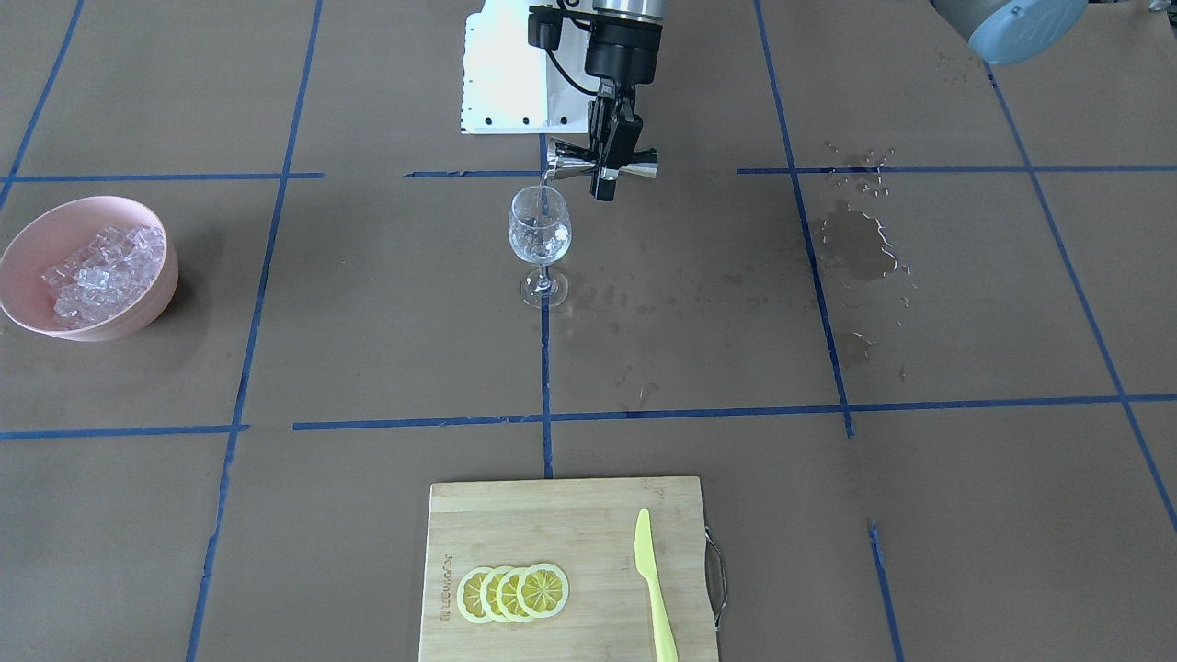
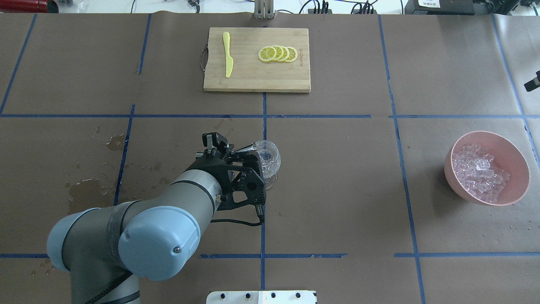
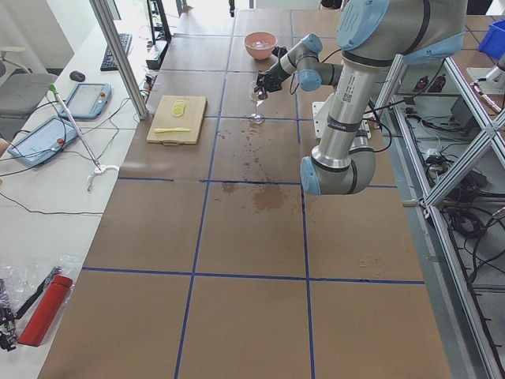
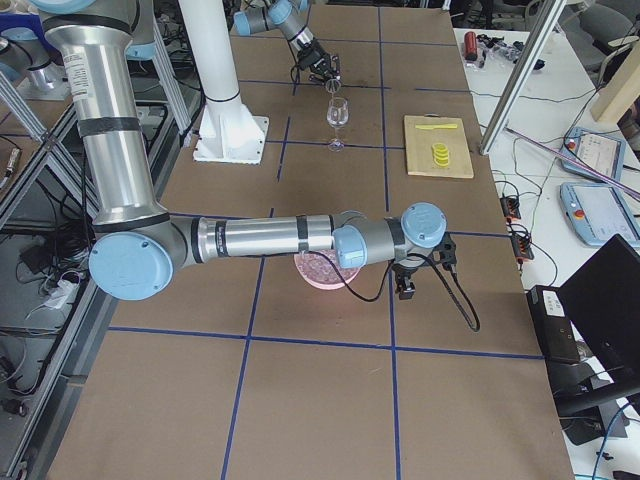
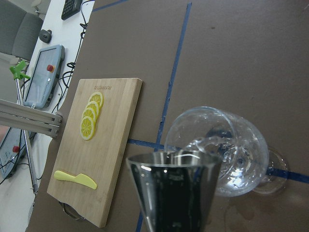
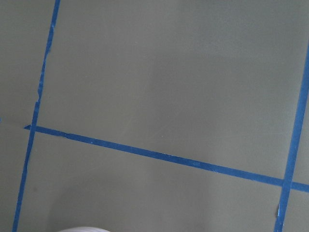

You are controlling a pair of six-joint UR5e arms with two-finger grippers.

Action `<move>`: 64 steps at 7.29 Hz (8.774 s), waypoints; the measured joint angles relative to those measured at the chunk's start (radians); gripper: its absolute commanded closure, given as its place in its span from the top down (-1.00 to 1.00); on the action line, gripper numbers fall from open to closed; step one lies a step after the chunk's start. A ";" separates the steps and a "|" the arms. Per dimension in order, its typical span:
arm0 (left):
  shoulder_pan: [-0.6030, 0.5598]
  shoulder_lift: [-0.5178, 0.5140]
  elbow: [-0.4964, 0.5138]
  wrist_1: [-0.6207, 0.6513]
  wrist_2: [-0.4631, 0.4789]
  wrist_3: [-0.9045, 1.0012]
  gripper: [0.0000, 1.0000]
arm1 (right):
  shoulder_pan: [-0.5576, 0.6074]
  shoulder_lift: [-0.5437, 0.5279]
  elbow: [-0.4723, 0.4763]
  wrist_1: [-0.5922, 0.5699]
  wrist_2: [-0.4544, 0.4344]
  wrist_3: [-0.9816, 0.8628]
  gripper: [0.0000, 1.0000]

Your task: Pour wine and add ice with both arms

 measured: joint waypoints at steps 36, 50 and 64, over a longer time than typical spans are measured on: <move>-0.025 0.800 0.462 -1.420 0.396 -1.173 -0.20 | 0.000 0.012 0.022 0.000 0.006 0.027 1.00; 0.018 0.786 0.466 -1.418 0.306 -1.169 0.95 | 0.001 0.007 0.026 0.001 0.006 0.028 1.00; -0.586 1.015 0.347 -1.402 -0.750 -0.898 0.98 | -0.055 -0.134 0.252 0.002 -0.020 0.286 1.00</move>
